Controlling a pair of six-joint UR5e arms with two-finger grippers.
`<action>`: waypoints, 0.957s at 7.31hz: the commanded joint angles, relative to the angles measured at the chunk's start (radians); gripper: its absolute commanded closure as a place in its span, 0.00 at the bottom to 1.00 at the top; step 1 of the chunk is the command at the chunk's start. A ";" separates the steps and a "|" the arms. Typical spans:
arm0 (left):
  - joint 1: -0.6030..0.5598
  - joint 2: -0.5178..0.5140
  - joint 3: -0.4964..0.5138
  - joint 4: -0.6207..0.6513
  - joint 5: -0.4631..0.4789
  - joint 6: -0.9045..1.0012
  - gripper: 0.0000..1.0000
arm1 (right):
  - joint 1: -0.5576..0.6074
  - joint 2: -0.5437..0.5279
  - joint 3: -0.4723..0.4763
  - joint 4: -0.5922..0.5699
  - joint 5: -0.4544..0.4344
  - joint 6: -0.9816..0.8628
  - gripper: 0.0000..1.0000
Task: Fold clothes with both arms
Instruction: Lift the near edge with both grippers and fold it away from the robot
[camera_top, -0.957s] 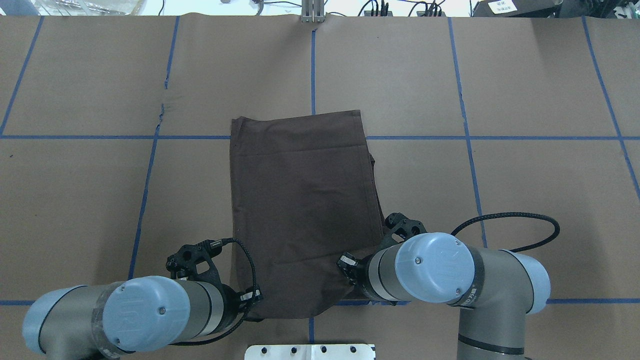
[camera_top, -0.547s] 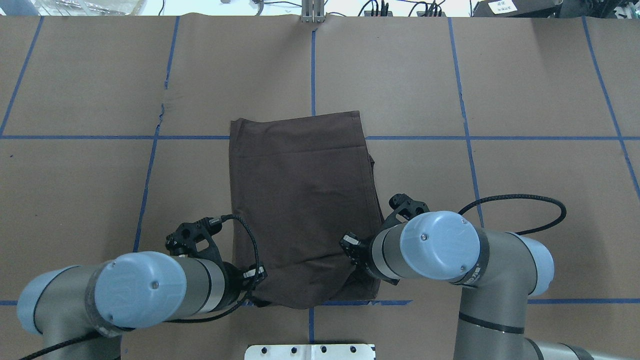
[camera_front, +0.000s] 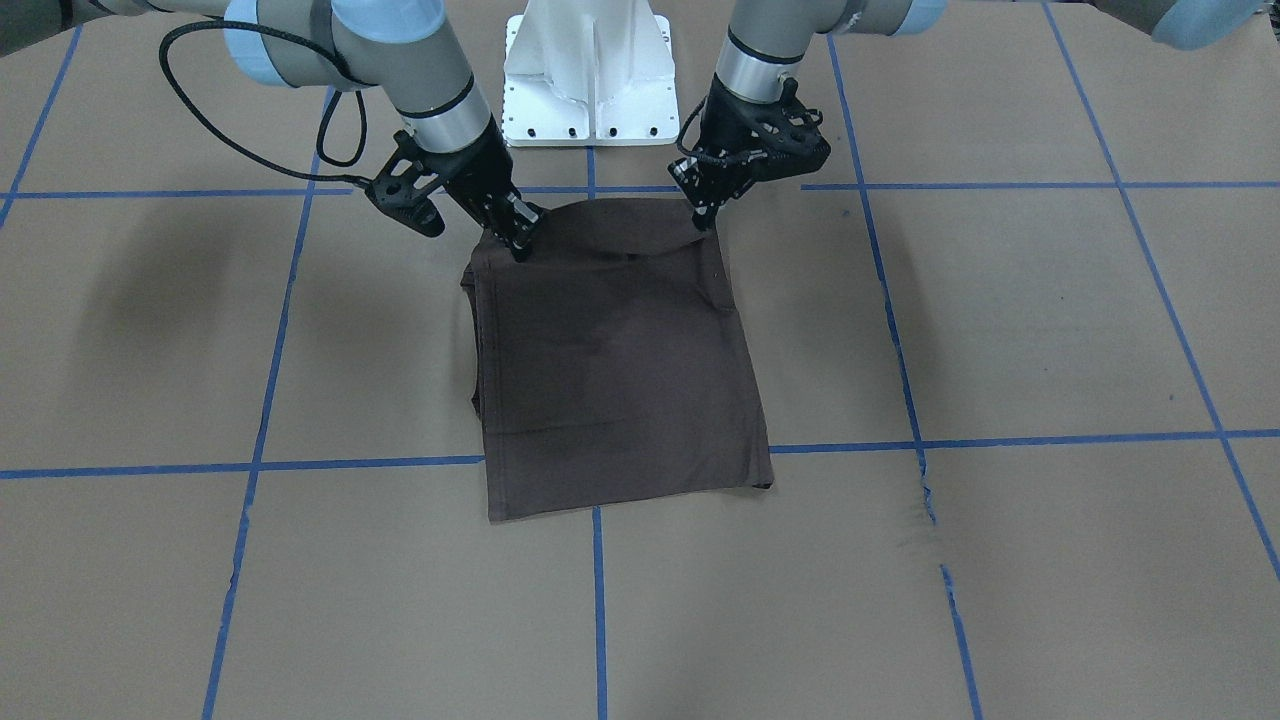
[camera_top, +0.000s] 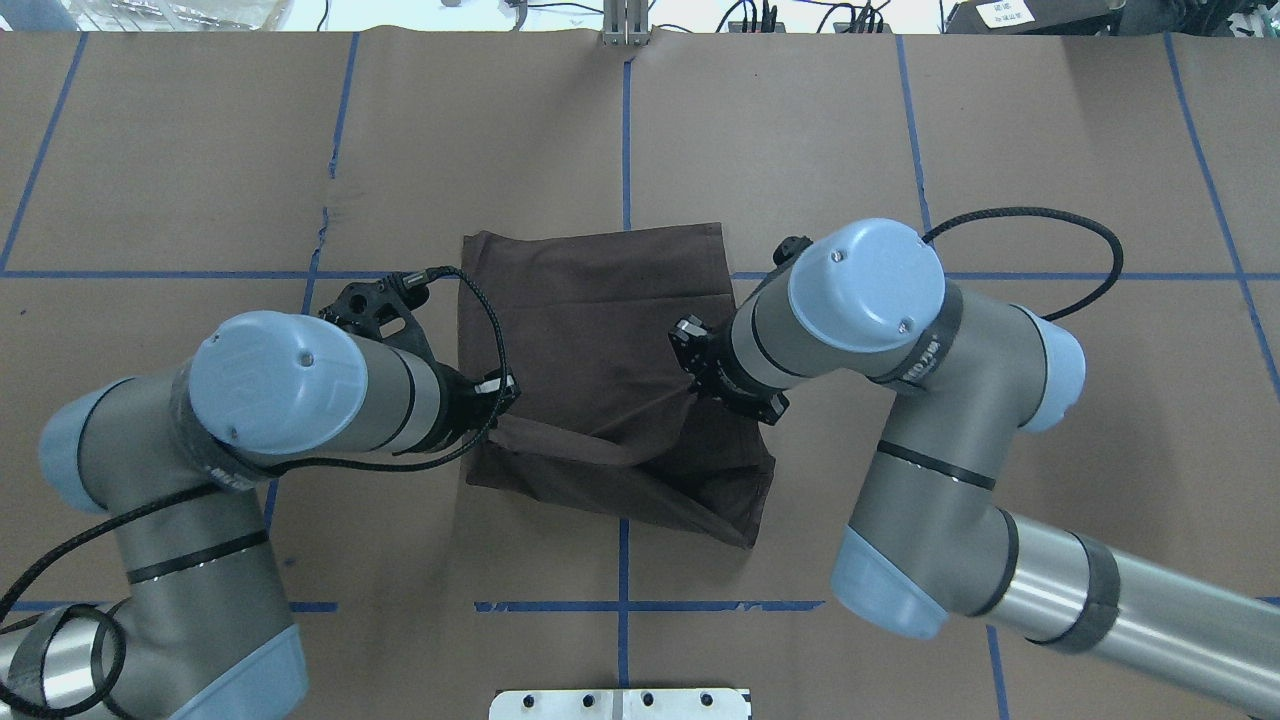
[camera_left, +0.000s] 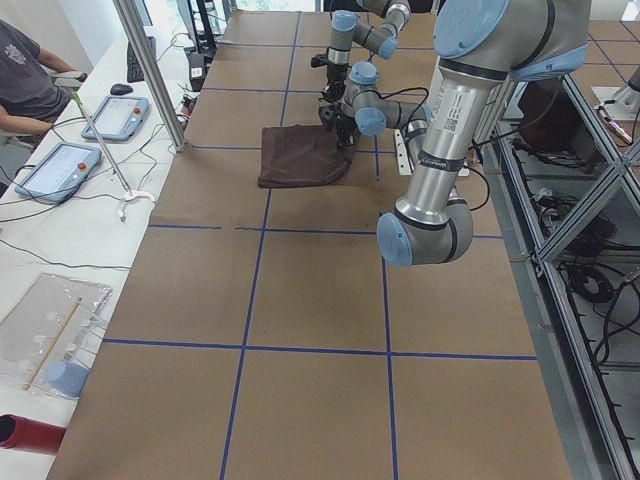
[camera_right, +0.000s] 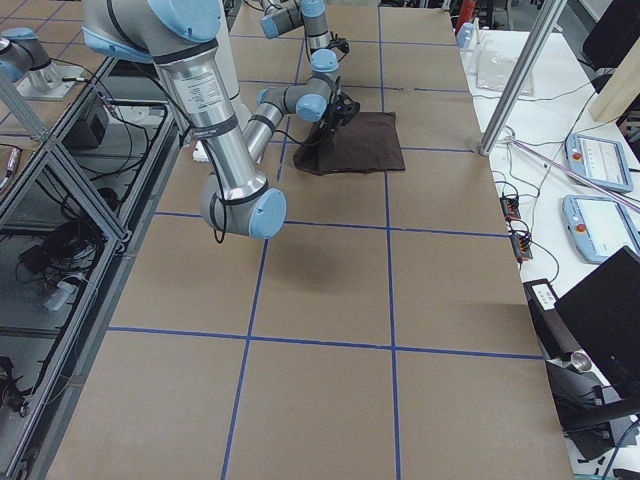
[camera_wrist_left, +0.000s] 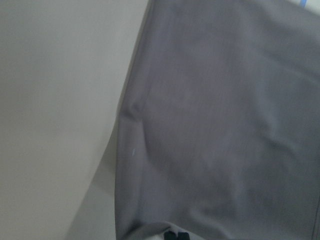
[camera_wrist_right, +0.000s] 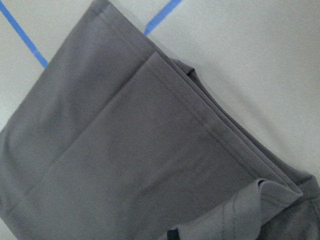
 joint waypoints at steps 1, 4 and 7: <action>-0.094 -0.050 0.149 -0.094 -0.001 0.037 1.00 | 0.092 0.151 -0.233 0.057 0.030 -0.031 1.00; -0.162 -0.104 0.286 -0.222 0.002 0.038 1.00 | 0.138 0.233 -0.476 0.224 0.030 -0.048 1.00; -0.244 -0.264 0.654 -0.418 0.031 0.116 0.01 | 0.187 0.325 -0.736 0.377 0.029 -0.122 0.54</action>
